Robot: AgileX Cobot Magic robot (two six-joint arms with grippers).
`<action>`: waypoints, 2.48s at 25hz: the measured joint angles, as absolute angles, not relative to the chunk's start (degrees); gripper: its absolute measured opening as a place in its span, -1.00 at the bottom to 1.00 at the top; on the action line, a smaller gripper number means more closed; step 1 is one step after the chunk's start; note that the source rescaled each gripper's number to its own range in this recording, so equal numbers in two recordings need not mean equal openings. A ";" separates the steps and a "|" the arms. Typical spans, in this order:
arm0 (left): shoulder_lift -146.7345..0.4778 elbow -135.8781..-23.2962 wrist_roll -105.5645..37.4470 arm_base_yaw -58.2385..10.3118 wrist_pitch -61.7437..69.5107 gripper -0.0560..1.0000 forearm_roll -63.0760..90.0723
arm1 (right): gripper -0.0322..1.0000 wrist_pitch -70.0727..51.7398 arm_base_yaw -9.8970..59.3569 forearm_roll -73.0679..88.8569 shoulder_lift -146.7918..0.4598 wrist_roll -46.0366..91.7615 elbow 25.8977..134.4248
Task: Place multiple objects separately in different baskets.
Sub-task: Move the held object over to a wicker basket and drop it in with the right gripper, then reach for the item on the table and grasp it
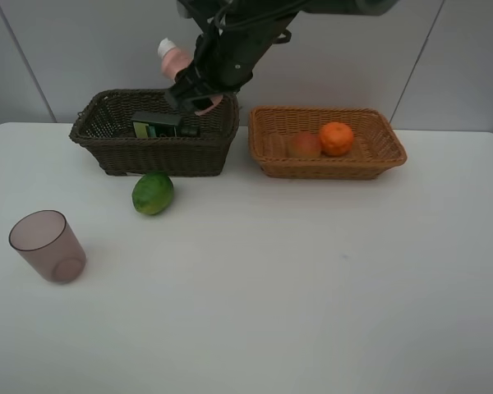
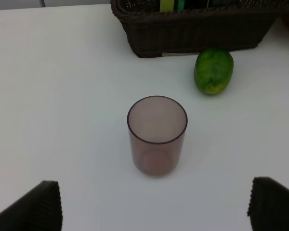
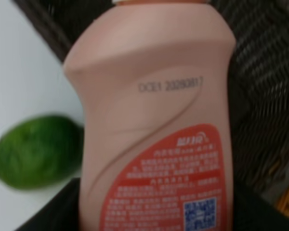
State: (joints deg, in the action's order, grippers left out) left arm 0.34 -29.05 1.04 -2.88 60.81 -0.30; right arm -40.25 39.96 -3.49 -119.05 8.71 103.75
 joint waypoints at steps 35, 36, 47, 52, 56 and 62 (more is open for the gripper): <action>0.34 -29.05 1.04 -2.88 60.81 1.00 -0.30 | -0.92 -0.54 36.47 -3.00 -136.19 -2.18 103.83; 0.34 -29.05 1.04 -2.88 60.81 1.00 -0.30 | -0.84 -0.54 36.47 -3.00 -136.19 -2.18 103.83; 0.34 -29.05 1.04 -2.88 60.81 1.00 -0.30 | 0.55 -5.11 36.47 -3.17 -133.36 -2.18 104.02; 0.34 -29.05 1.04 -2.88 60.81 1.00 -0.30 | 0.56 -22.16 36.47 -3.10 -126.65 -2.18 104.06; 0.34 -29.05 1.04 -2.88 60.81 1.00 -0.30 | 0.56 -40.78 34.89 -2.98 -122.04 -4.25 103.02; 0.34 -29.05 1.04 -2.88 60.81 1.00 -0.30 | 0.56 -50.88 24.72 -4.82 -110.46 -13.23 86.75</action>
